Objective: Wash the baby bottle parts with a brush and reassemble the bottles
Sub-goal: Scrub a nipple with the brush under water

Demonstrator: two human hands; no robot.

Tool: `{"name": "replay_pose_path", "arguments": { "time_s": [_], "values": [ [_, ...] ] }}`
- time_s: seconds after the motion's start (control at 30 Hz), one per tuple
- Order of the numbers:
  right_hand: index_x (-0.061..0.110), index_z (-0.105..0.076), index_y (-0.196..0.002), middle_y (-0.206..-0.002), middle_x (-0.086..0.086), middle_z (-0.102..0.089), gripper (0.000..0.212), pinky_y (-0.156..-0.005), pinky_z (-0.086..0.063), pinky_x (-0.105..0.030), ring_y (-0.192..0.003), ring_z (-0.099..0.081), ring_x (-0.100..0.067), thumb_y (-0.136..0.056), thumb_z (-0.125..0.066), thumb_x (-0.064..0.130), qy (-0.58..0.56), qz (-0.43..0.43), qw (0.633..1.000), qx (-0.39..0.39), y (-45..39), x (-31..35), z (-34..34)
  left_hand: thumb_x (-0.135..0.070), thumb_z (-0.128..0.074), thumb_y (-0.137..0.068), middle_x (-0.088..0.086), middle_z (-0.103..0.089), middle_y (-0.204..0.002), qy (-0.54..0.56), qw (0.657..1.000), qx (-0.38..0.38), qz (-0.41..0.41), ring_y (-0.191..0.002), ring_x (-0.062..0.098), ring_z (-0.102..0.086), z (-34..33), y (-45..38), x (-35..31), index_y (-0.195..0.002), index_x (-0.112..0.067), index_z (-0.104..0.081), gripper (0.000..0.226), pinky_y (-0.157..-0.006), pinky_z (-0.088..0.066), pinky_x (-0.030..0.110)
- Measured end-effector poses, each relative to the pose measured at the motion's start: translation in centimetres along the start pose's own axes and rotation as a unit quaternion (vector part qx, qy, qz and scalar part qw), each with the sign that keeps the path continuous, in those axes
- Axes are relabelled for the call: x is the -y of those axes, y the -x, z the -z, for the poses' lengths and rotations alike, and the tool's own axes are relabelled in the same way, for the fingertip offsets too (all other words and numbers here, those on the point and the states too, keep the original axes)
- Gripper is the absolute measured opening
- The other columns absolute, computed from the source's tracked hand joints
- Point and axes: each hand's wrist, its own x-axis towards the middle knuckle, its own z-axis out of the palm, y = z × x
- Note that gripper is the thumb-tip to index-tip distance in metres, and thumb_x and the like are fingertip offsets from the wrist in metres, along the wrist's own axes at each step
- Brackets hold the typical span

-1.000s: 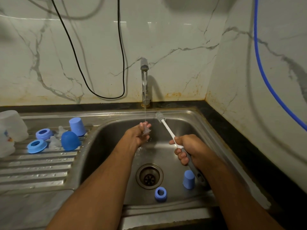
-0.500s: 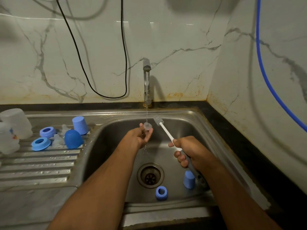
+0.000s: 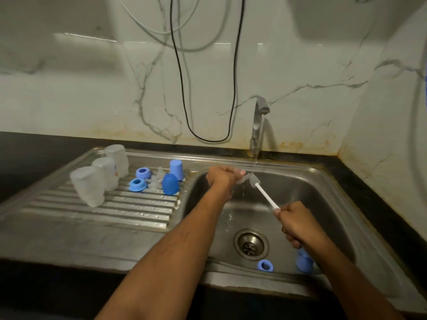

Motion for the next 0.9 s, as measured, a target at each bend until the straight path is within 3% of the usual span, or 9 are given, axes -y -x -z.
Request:
{"name": "replay_pose_path", "arguments": {
  "time_s": [0.13,0.33,0.5,0.67,0.8,0.9],
  "values": [
    [0.013,-0.066,-0.093,-0.059,-0.008,-0.053,0.022,-0.042,-0.038,-0.025,-0.042,-0.045,-0.018,-0.102,-0.05,0.025,0.03,0.052,0.998,0.001,1.9,2.3,-1.2,-0.011,-0.084,-0.077,-0.001,-0.075,-0.084,-0.109,0.989,-0.03,-0.1,-0.083,0.011,-0.071,3.3,1.7,-1.5,-0.083,-0.013,-0.073,0.013,-0.087,-0.06,0.036],
    [0.012,-0.066,-0.083,-0.054,-0.006,-0.053,0.024,-0.039,-0.037,-0.023,-0.038,-0.044,-0.018,-0.101,-0.053,0.021,0.001,0.121,0.992,-0.028,4.7,5.1,-3.8,-0.017,-0.083,-0.081,-0.006,-0.074,-0.087,-0.199,0.955,-0.083,-0.201,-0.084,0.005,-0.069,10.6,4.2,-2.2,-0.095,-0.019,-0.076,0.016,-0.083,-0.058,0.027],
    [0.011,-0.069,-0.085,-0.056,-0.006,-0.055,0.023,-0.04,-0.04,-0.025,-0.043,-0.047,-0.022,-0.099,-0.055,0.024,-0.006,0.151,0.988,-0.039,6.7,7.5,-6.2,-0.011,-0.089,-0.072,-0.005,-0.073,-0.077,-0.232,0.938,-0.123,-0.225,-0.076,0.008,-0.071,17.9,5.2,-1.1,-0.081,-0.016,-0.073,0.019,-0.077,-0.059,0.028],
    [0.011,-0.068,-0.081,-0.054,-0.005,-0.054,0.027,-0.039,-0.039,-0.023,-0.041,-0.046,-0.021,-0.1,-0.054,0.024,-0.003,0.167,0.985,-0.03,7.9,9.4,-8.1,-0.006,-0.089,-0.071,-0.004,-0.073,-0.084,-0.25,0.937,-0.131,-0.207,-0.08,0.01,-0.071,22.9,5.4,0.1,-0.093,-0.011,-0.076,0.026,-0.083,-0.059,0.027],
    [0.008,-0.067,-0.079,-0.052,-0.004,-0.052,0.03,-0.039,-0.04,-0.024,-0.04,-0.044,-0.021,-0.1,-0.053,0.023,0.007,0.17,0.985,-0.027,8.3,9.8,-8.9,-0.001,-0.087,-0.072,0.0,-0.073,-0.083,-0.255,0.936,-0.129,-0.206,-0.081,0.014,-0.071,24.2,5.1,0.8,-0.095,-0.011,-0.075,0.028,-0.075,-0.058,0.02],
    [0.007,-0.067,-0.079,-0.052,-0.004,-0.052,0.031,-0.039,-0.04,-0.025,-0.039,-0.045,-0.022,-0.1,-0.053,0.024,0.019,0.168,0.985,-0.03,8.3,9.7,-9.1,0.001,-0.084,-0.074,-0.002,-0.072,-0.08,-0.27,0.933,-0.13,-0.199,-0.079,0.013,-0.07,24.2,4.6,0.9,-0.095,-0.013,-0.075,0.027,-0.082,-0.06,0.029]
  ]
}}
